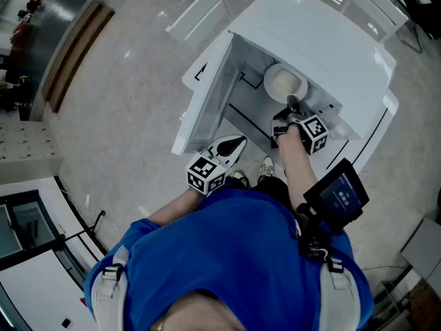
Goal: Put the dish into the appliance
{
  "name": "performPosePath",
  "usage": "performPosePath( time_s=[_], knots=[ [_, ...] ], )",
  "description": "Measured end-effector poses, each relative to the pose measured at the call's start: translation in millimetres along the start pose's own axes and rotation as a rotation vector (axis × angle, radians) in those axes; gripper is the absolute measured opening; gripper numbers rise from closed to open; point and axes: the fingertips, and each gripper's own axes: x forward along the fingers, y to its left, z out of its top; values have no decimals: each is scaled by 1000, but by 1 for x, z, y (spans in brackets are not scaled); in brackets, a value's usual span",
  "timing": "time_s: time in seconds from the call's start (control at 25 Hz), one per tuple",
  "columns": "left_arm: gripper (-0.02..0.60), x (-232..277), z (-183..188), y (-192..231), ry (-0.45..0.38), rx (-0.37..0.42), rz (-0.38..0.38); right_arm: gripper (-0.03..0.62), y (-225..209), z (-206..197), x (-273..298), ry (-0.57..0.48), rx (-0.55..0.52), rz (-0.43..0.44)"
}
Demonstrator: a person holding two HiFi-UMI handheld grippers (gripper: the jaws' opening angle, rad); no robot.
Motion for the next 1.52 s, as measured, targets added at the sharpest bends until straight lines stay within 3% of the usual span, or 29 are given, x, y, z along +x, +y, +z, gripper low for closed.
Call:
performPosePath(
  time_s=[0.4, 0.8, 1.08, 1.52],
  knots=[
    [6, -3, 4, -3, 4, 11, -11, 9, 4, 3, 4, -39, -28, -7],
    [6, -2, 10, 6, -5, 16, -8, 11, 8, 7, 11, -30, -168, 3],
    [6, 5, 11, 10, -7, 12, -14, 68, 7, 10, 18, -14, -298, 1],
    [6, 2, 10, 13, -23, 23, -22, 72, 8, -1, 1, 30, -580, -30]
  ],
)
